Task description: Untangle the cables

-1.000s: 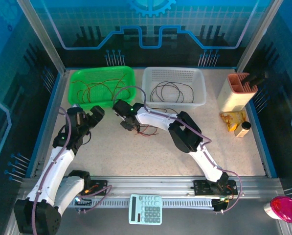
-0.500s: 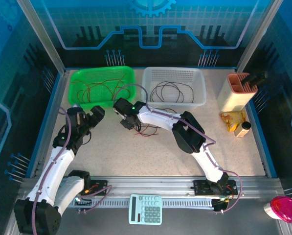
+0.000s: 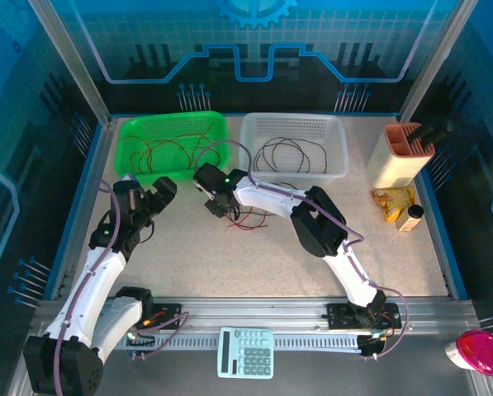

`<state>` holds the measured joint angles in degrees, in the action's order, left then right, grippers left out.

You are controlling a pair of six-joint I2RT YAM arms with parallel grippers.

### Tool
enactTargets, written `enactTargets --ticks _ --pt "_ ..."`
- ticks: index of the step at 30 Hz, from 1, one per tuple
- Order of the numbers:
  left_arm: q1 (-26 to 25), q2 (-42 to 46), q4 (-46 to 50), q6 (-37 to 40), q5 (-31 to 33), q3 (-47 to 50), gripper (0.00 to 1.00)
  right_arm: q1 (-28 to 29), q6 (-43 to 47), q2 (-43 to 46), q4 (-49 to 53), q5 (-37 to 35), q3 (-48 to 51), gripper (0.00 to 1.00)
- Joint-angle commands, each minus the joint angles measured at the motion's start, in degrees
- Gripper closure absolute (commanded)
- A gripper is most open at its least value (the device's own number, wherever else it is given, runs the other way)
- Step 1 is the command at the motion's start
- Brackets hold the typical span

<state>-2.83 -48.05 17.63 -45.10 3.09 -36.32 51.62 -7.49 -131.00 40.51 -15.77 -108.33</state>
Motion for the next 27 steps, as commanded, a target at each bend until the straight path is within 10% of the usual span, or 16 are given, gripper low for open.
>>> enactTargets --ticks 1,10,27 --pt "0.48 0.11 -1.1 -0.87 -1.11 0.98 0.01 -0.58 -0.71 -1.89 0.97 1.43 -1.42 0.67" --pt "0.5 0.16 -1.19 -0.91 -1.23 0.98 0.01 -0.65 -0.56 -0.93 1.39 2.05 -1.62 1.0" --pt "0.46 1.11 -6.54 5.77 -12.96 -5.54 0.01 -0.15 -4.58 29.96 -3.15 10.62 1.62 1.0"
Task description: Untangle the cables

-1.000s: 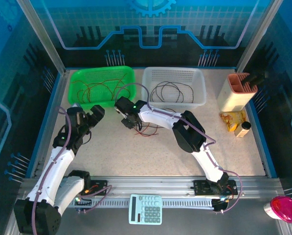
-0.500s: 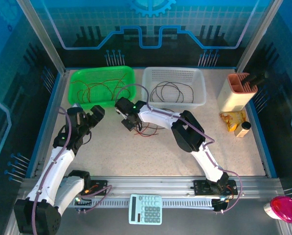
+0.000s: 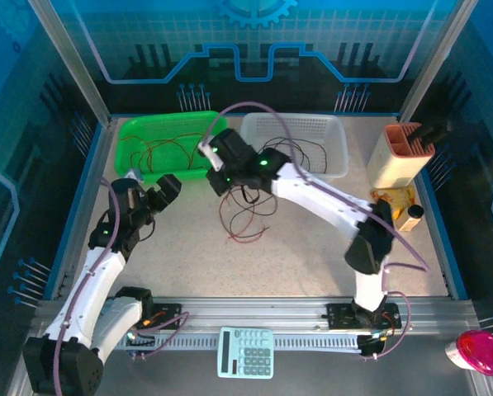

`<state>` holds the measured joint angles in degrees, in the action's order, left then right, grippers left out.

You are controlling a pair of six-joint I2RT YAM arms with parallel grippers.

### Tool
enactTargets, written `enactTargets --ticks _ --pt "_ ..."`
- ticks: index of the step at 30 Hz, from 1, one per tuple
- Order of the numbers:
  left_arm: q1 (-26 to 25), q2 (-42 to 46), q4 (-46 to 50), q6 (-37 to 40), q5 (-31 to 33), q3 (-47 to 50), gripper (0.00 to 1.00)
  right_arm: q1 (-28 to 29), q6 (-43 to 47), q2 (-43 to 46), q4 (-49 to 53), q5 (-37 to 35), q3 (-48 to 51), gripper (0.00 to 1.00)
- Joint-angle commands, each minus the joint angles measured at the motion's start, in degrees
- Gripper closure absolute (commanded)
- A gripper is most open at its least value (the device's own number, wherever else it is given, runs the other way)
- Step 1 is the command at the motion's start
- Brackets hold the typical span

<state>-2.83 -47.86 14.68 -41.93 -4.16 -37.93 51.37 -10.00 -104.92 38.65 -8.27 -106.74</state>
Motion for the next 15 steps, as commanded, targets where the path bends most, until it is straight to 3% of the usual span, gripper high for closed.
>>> enactTargets --ticks 1,8,15 --pt "0.41 0.75 -4.21 2.88 -7.28 -4.76 0.01 -0.05 -2.49 5.64 -2.16 3.41 0.2 1.0" --pt "-0.63 -0.12 -11.32 2.05 -16.74 -9.0 0.01 -2.15 -7.52 14.21 -8.55 9.48 0.63 1.0" --pt "-8.24 -2.64 -14.81 4.89 -18.59 -14.54 0.01 -5.61 -16.11 19.1 -17.94 16.6 1.94 1.0"
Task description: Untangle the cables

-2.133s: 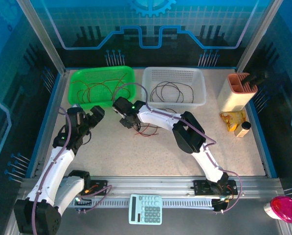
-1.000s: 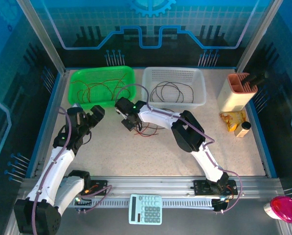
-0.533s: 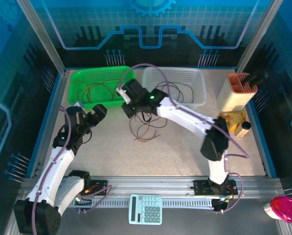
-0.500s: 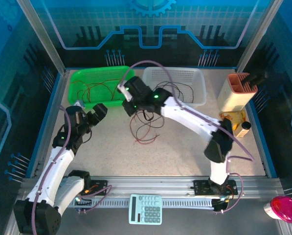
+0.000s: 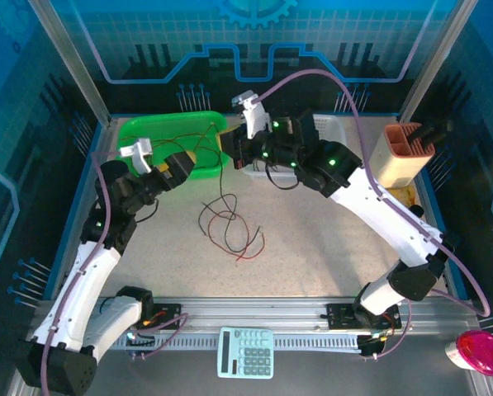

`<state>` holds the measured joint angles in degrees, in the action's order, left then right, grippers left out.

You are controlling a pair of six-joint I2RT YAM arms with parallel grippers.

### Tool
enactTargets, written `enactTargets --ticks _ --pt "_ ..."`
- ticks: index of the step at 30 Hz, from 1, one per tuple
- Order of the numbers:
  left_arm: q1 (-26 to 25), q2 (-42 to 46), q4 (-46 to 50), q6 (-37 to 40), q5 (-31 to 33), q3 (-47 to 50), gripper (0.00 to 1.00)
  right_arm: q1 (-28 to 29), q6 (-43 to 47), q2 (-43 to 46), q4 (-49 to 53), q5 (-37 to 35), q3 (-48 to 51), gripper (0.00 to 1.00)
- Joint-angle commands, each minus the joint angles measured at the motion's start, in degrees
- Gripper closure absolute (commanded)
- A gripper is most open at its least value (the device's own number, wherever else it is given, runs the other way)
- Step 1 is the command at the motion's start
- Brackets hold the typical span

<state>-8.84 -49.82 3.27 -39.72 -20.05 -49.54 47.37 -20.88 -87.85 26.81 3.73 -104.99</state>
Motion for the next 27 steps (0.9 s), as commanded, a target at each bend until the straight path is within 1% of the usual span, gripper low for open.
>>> enactTargets --ticks 1,4,7,12,14,21,27 --pt "-3.5 -1.18 -3.68 2.89 -2.39 -3.54 0.01 -2.27 -6.34 2.31 -7.16 5.48 0.01 1.0" --pt "-6.81 -2.14 -4.92 4.01 -1.13 -4.29 0.01 -3.7 -8.39 2.78 -9.27 6.26 -0.99 1.0" --pt "-8.99 -3.19 -6.15 4.07 -0.24 -4.11 0.01 -5.35 -9.98 2.6 -10.11 7.43 -3.19 1.0" --pt "-11.81 -5.42 -7.11 4.43 0.36 -3.99 0.07 -8.07 -12.46 1.46 -10.63 9.64 -7.43 1.0" --pt "-13.0 -6.51 -7.69 4.97 0.59 -4.4 0.08 -8.85 -13.07 0.95 -10.67 10.36 -9.06 1.0" --pt "-17.26 -13.68 -8.32 7.85 1.51 -10.91 0.09 -10.1 -14.21 -1.15 -10.15 12.47 -13.89 1.0" --pt "-19.8 -18.12 -8.67 8.73 3.16 -12.64 0.11 -14.94 -14.62 -3.05 -8.57 12.21 -22.32 1.0"
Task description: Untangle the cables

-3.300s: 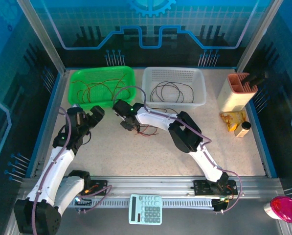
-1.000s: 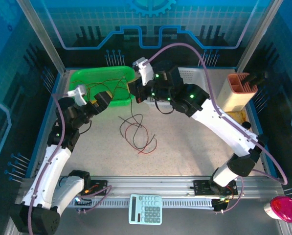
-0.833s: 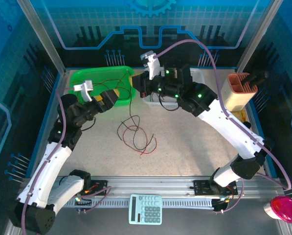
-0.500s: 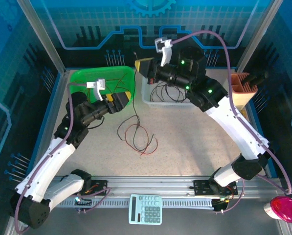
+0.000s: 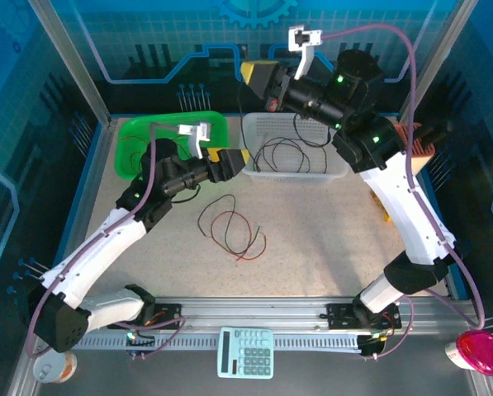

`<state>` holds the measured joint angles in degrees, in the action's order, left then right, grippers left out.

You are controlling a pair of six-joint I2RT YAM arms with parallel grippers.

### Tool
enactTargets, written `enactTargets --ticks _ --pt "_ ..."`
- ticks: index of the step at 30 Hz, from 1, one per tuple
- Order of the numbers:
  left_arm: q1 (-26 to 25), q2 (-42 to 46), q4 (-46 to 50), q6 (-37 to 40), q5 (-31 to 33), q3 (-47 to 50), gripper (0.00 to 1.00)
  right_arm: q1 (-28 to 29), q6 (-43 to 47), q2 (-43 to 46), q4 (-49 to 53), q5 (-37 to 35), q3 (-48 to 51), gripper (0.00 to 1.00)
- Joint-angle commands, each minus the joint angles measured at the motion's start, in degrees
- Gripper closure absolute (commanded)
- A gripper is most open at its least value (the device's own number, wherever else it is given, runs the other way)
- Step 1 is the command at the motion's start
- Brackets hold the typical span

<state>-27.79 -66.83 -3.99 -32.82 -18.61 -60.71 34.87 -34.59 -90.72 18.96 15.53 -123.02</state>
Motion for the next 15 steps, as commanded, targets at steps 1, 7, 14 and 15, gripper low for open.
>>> enactTargets --ticks 1,7,14,15 --pt "-1.0 -1.28 -1.61 1.87 2.06 -1.28 0.11 -3.47 -0.98 -0.48 -0.68 0.3 -5.54 1.0" --pt "-1.26 -1.07 -1.14 2.29 3.04 -0.96 0.09 -9.34 0.27 -1.8 -1.46 -3.15 -9.05 1.0" --pt "-1.3 0.29 0.59 3.89 4.61 -0.82 0.05 -15.78 0.38 -4.38 -2.5 -5.02 -10.64 1.0" --pt "-1.23 0.45 0.78 4.03 4.93 -0.82 0.04 -16.58 0.53 -4.99 -2.97 -5.2 -10.75 1.0"
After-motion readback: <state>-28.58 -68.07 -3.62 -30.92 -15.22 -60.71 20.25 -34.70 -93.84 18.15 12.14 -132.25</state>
